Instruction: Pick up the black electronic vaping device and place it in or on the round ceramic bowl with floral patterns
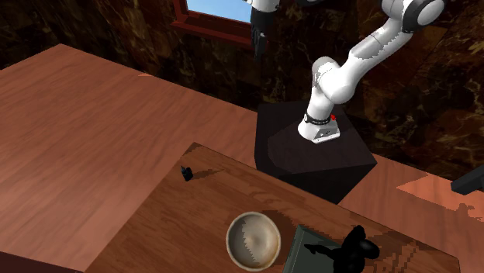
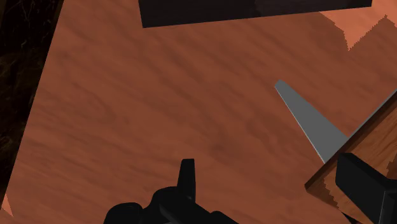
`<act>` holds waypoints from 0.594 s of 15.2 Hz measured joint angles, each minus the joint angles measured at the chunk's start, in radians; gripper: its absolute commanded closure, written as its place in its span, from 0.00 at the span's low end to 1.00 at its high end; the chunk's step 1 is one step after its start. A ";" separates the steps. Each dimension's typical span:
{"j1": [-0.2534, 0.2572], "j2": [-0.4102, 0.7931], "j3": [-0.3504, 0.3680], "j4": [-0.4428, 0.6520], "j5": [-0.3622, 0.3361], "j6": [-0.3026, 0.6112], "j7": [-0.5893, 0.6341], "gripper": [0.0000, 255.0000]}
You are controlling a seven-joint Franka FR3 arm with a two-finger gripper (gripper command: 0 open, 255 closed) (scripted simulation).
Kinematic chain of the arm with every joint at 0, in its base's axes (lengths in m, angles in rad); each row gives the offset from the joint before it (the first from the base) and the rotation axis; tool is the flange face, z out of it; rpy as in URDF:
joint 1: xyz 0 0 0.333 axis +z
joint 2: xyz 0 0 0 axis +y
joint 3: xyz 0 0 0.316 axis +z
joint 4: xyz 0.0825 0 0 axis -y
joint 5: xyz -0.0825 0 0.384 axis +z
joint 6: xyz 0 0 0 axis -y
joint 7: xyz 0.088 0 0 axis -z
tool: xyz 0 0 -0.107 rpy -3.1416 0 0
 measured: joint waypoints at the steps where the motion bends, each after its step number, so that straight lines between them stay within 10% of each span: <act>1: 0.000 0.000 0.000 0.000 0.000 0.000 0.000 0.00; 9: 0.016 0.151 0.150 0.014 0.068 0.103 0.229 0.00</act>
